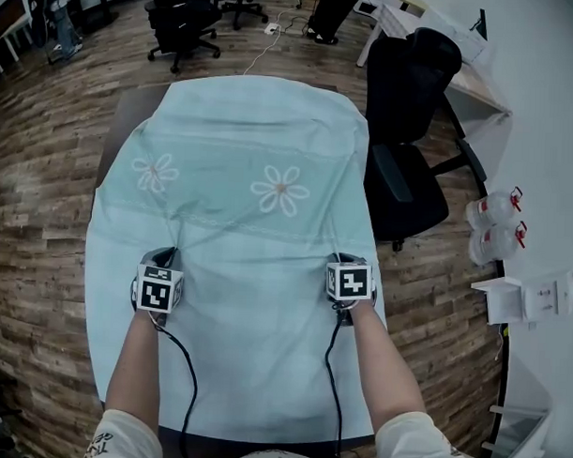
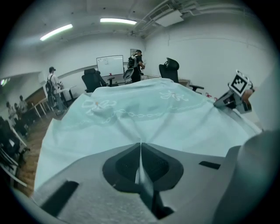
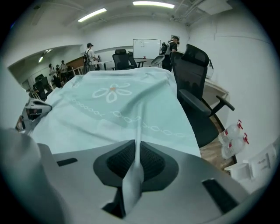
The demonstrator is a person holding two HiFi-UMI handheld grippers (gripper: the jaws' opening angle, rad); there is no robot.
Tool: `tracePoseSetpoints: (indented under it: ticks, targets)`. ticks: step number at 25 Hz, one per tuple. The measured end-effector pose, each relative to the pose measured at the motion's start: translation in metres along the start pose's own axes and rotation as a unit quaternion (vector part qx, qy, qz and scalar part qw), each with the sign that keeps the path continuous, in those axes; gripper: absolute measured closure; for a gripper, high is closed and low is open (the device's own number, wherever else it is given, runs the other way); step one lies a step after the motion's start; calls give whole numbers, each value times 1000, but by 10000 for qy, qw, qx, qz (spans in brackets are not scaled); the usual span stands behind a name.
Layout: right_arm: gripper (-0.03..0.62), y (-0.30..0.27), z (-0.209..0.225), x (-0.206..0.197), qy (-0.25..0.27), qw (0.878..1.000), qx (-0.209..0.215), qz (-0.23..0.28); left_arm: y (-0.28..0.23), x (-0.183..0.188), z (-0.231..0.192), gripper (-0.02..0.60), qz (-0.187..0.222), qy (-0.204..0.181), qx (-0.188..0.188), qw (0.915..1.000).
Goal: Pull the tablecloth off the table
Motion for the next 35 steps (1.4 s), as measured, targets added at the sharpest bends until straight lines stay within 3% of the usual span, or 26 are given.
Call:
tracePoseSetpoints:
  ticks: [4, 12, 17, 21, 28, 35]
  targets:
    - [579, 1, -7, 5, 369, 9990, -258, 79, 0, 3, 3, 571, 57, -109, 100, 9999]
    - [579, 1, -3, -1, 77, 9995, -123, 290, -1, 1, 5, 571, 39, -76, 0, 10000]
    - [579, 17, -1, -9, -239, 9987, -3, 461, 11, -1, 16, 574, -186, -146, -103, 9997]
    - [580, 50, -1, -9, -467, 9947, -11, 913, 38, 15, 30, 574, 222, -273, -59, 9994]
    - [580, 105, 4, -21, -761, 9871, 314, 1375, 96, 40, 56, 574, 952, -56, -68, 9954]
    - [580, 164, -18, -33, -428, 9797, 549, 1881, 155, 44, 79, 574, 1406, 88, -53, 9900]
Point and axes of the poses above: the fingertips, and each gripper's own axes: y backward along the fingers, z to its right, x out of its top, the point moved 5 cm from there along y, backward along the fingers, and after that the axes turned 3 degrees about -y, right-handed, at the moved point
